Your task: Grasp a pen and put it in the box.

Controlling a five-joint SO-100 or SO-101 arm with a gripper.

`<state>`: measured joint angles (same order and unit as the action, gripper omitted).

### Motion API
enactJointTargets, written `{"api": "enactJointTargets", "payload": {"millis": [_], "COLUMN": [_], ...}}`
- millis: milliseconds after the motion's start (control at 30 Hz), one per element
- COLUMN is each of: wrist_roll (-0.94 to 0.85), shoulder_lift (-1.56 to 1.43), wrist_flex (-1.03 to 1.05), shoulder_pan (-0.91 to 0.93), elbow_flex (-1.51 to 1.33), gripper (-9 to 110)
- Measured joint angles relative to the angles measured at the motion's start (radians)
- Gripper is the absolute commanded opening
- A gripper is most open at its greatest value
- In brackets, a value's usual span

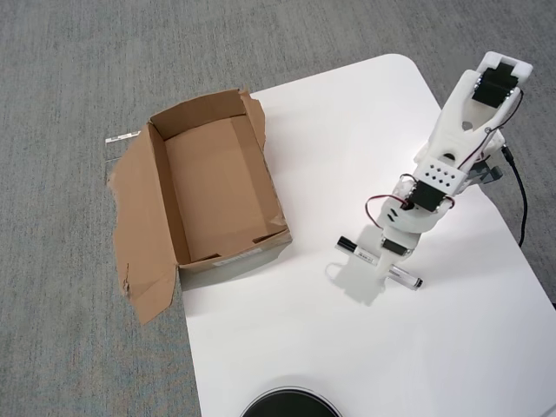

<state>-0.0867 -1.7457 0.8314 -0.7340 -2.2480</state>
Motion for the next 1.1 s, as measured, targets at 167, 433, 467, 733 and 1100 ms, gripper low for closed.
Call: {"api": "enactJointTargets", "payload": {"millis": [167, 433, 467, 733, 1100], "wrist_roll": [0.000, 0.000, 0.000, 0.000, 0.000], "shoulder_lift": [0.026, 0.120, 0.123, 0.129, 0.129], "wrist_flex": [0.005, -0.003, -0.003, -0.003, 0.015], "shoulder_pan": [0.000, -0.009, -0.008, -0.020, -0.012], "elbow_flex": [0.060, 0.112, 0.120, 0.124, 0.124], "gripper": [25, 25, 25, 25, 25]}}
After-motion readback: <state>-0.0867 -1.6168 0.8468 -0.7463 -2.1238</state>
